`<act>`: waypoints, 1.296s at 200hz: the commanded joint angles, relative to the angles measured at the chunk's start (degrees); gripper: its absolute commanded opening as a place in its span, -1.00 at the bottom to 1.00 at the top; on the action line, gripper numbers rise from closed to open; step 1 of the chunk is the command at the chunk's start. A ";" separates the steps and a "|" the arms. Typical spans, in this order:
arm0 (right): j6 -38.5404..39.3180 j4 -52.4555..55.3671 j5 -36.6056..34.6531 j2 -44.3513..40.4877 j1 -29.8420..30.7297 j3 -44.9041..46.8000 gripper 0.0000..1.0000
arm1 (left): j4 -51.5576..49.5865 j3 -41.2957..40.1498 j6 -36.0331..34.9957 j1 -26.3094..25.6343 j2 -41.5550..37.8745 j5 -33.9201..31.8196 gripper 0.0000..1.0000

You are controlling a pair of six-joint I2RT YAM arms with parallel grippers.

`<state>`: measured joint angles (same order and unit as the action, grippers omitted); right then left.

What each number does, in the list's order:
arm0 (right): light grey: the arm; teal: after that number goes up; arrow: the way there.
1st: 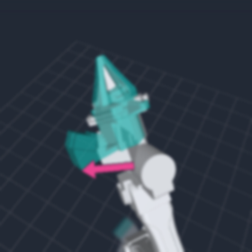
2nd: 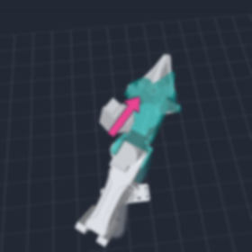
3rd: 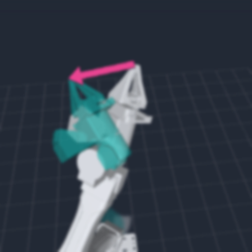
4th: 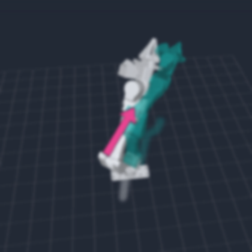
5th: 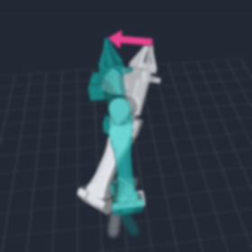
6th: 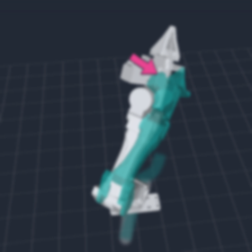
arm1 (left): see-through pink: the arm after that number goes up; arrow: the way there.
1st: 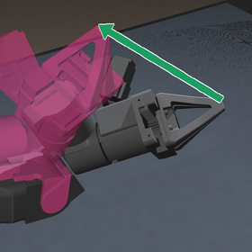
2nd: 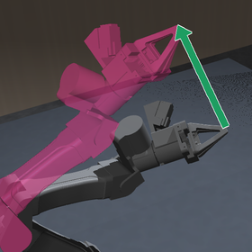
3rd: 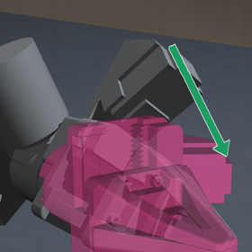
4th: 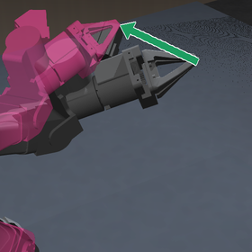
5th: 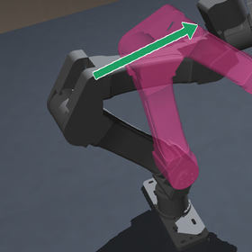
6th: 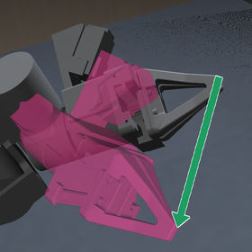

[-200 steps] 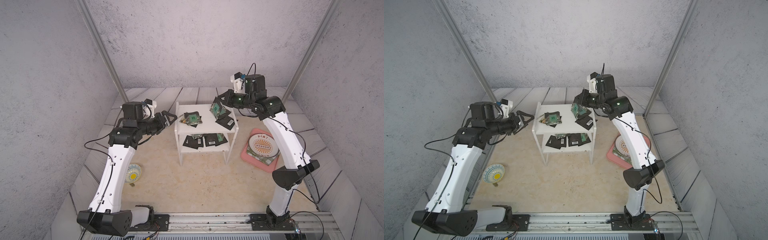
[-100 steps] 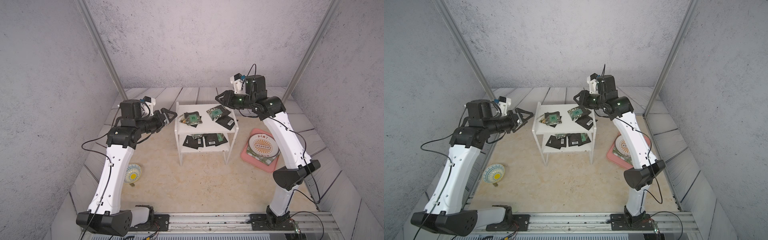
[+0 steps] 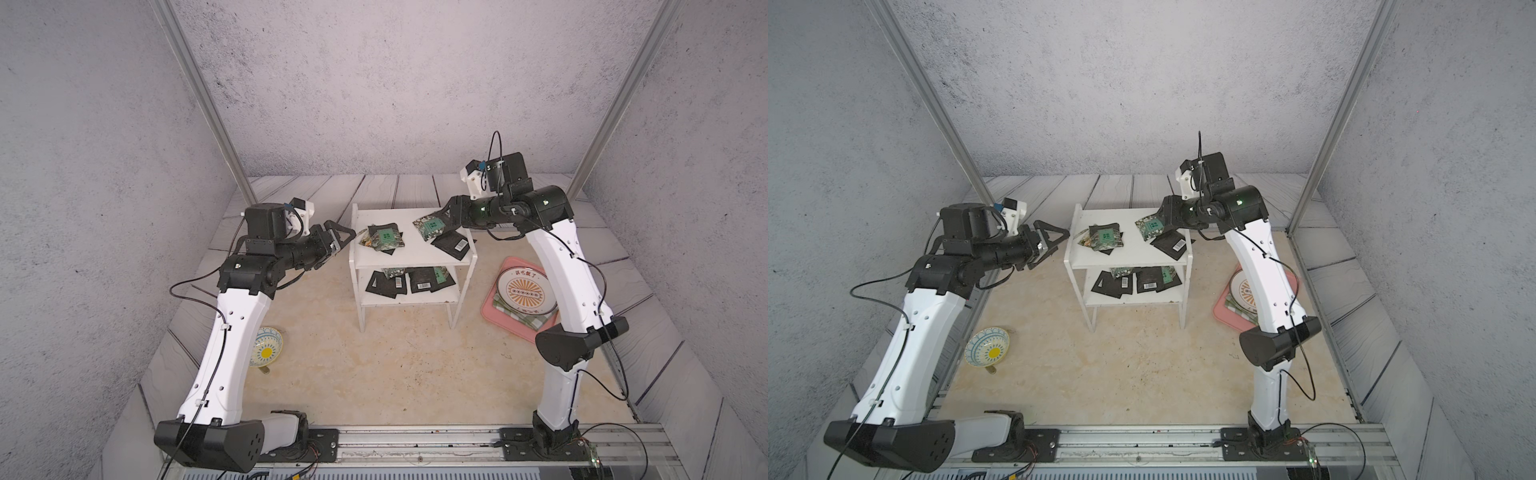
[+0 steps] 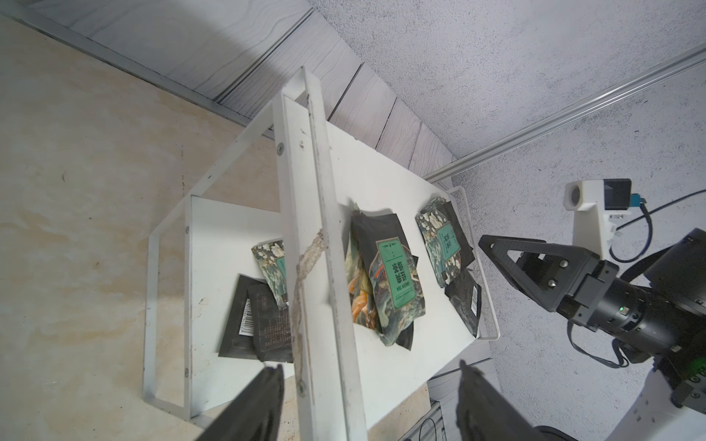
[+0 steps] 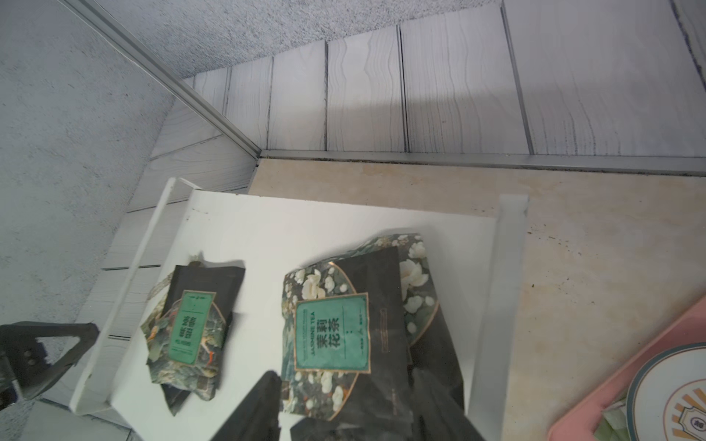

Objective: Remove the tea bags from the shelf
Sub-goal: Pick up the tea bag from the shelf.

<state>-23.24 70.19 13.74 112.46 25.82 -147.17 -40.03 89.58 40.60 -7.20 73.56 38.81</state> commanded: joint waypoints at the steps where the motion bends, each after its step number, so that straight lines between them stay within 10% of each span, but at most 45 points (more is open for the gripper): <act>1: 2.06 2.30 -1.98 2.36 0.23 -1.39 0.17 | 1.45 -0.89 0.09 -0.12 -0.25 0.87 0.51; 259: -5.44 -6.45 8.61 2.26 0.24 7.26 -0.11 | -0.23 0.40 -1.41 -0.18 0.53 -1.06 0.33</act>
<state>-28.18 63.18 21.15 113.93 26.13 -141.38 -39.40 87.81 40.84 -7.20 73.65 38.13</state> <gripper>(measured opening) 0.457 0.669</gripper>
